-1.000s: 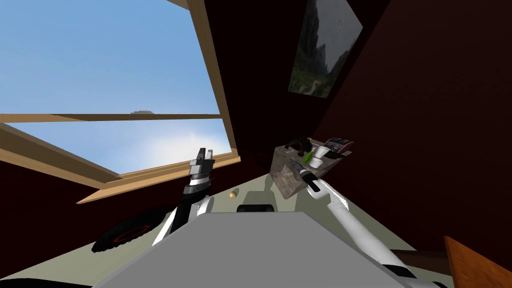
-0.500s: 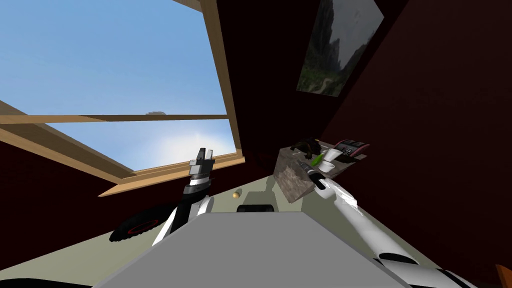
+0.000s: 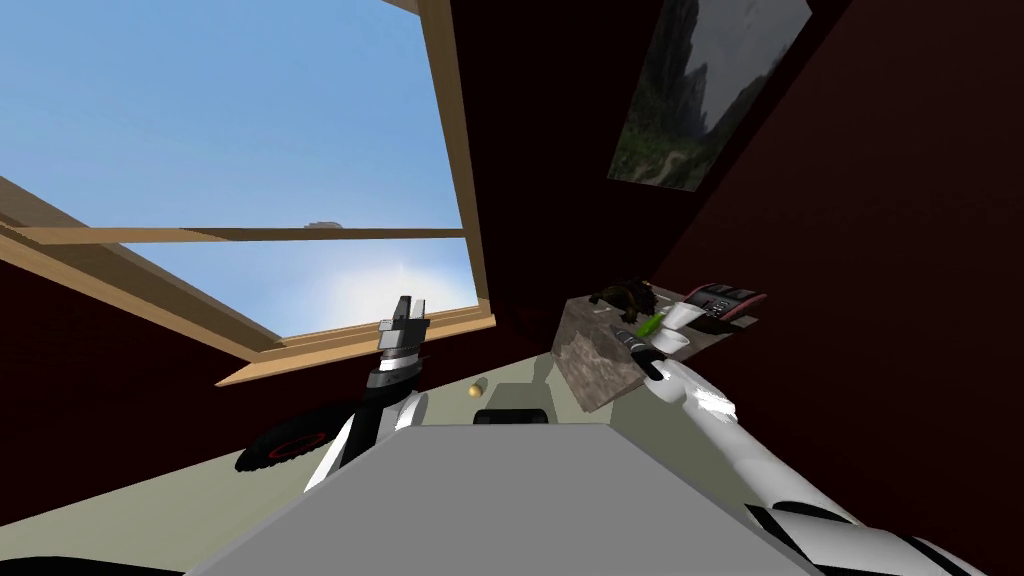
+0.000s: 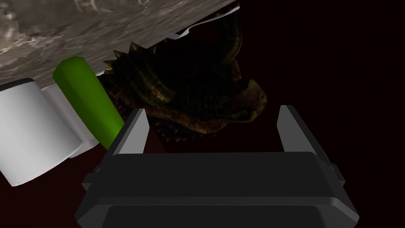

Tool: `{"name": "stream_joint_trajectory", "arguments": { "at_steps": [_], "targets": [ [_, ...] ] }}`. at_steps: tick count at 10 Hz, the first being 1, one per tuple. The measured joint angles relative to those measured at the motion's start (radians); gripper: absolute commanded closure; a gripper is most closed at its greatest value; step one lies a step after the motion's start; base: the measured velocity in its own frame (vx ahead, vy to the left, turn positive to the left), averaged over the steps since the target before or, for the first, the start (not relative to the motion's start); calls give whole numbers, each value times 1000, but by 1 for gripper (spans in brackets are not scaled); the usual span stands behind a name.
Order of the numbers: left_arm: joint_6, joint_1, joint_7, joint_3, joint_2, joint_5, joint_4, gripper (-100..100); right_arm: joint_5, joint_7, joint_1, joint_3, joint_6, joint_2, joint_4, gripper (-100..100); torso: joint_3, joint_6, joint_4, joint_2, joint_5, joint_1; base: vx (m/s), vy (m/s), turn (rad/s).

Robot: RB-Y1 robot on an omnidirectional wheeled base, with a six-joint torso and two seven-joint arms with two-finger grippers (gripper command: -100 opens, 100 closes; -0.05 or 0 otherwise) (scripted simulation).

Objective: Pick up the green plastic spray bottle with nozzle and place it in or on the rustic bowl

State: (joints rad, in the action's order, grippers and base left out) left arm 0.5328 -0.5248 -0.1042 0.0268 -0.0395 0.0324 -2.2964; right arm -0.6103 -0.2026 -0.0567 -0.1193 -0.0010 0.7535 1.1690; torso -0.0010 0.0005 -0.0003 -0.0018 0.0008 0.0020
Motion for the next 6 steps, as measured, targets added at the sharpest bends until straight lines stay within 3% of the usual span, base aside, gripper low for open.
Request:
{"name": "stream_joint_trajectory", "arguments": {
  "at_steps": [1,4,5,6],
  "targets": [
    [0,0,0,0,0,0,0,0,-4,-14,-9,-6,25,31,-11,-100,0,0,0,-1,0,1,59,44,46],
    [0,0,0,0,0,0,0,0,-21,-16,13,-16,45,32,-80,-100,1,0,0,2,0,-2,16,22,34],
    [0,0,0,0,0,0,0,0,-18,-29,6,-17,61,65,-92,-100,1,0,1,2,0,-1,47,36,69],
    [0,0,0,0,0,0,0,0,-24,-35,8,-20,83,68,-101,-100,0,0,0,0,0,0,32,22,-8]
  ]
}}
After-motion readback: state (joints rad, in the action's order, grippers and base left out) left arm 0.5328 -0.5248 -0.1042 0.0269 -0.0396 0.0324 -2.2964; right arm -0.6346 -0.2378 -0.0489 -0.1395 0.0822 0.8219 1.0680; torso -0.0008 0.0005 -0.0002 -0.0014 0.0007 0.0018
